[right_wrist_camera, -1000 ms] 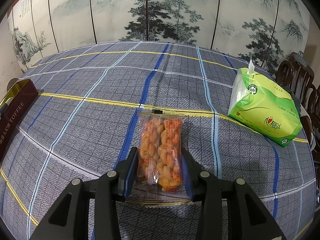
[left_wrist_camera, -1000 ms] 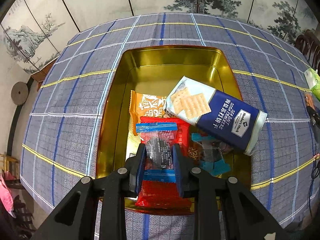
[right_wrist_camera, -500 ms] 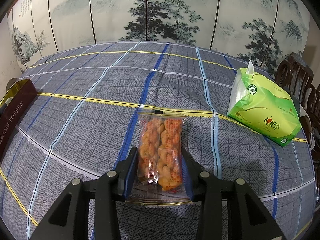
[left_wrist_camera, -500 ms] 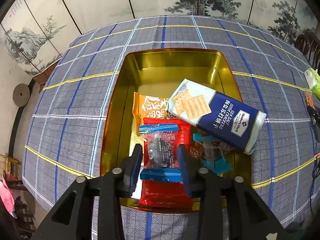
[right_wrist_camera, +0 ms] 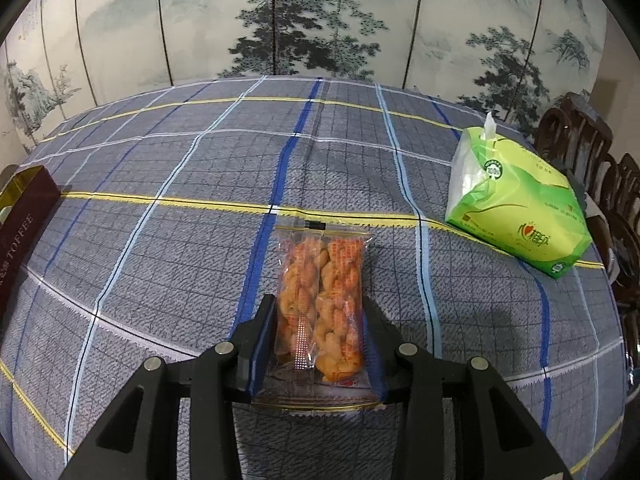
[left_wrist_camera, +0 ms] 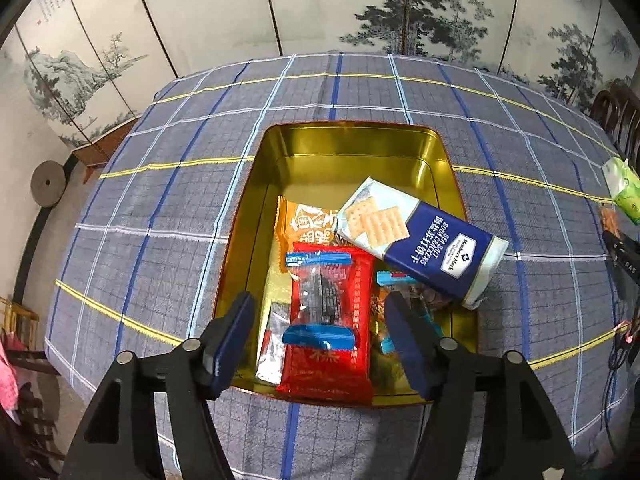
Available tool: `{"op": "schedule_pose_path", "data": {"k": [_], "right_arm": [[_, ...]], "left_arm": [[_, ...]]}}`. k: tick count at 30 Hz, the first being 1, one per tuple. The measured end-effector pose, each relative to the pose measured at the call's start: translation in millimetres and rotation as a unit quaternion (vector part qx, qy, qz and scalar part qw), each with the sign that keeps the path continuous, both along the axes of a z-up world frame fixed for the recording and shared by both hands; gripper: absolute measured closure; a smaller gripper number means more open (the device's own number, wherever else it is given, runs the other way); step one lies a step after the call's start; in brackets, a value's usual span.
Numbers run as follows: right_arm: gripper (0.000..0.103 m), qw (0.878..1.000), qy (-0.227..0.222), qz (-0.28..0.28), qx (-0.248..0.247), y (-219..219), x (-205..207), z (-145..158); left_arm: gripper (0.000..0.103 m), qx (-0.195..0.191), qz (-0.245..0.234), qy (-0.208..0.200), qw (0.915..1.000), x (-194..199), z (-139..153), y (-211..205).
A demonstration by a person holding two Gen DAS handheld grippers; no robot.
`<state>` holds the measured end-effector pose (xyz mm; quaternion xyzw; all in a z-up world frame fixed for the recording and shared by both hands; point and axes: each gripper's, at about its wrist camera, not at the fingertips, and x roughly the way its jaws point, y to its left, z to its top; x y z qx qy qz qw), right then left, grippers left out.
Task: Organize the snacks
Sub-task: 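Carry the twisted-dough bag into the gold tin and open the right gripper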
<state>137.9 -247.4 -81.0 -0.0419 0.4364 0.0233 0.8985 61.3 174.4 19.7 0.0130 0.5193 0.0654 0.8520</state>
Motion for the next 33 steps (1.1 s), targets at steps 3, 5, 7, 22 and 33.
{"op": "schedule_pose_path", "data": {"k": [3, 5, 7, 22, 33], "right_arm": [[0.064, 1.0, -0.003, -0.014, -0.013, 4.0, -1.1, -0.3], [0.064, 1.0, -0.002, -0.021, -0.015, 5.9, -1.0, -0.1], [0.064, 0.999, 0.0, -0.031, -0.018, 5.9, -1.4, 0.3], [0.064, 1.0, -0.013, -0.011, 0.026, 51.4, -23.8, 44.5], [0.064, 0.993, -0.018, 0.096, 0.067, 151.6, -40.4, 79.5]], "left_arm": [[0.038, 0.0, -0.002, -0.002, 1.0, -5.5, 1.1, -1.0], [0.038, 0.004, -0.002, -0.004, 1.0, -8.5, 2.0, -1.6], [0.036, 0.0, -0.001, -0.006, 1.0, -12.2, 2.6, -1.4], [0.034, -0.028, 0.043, -0.016, 0.9986, -38.3, 2.5, 19.1], [0.034, -0.033, 0.092, -0.025, 0.9949, -65.0, 10.9, 51.7]]}}
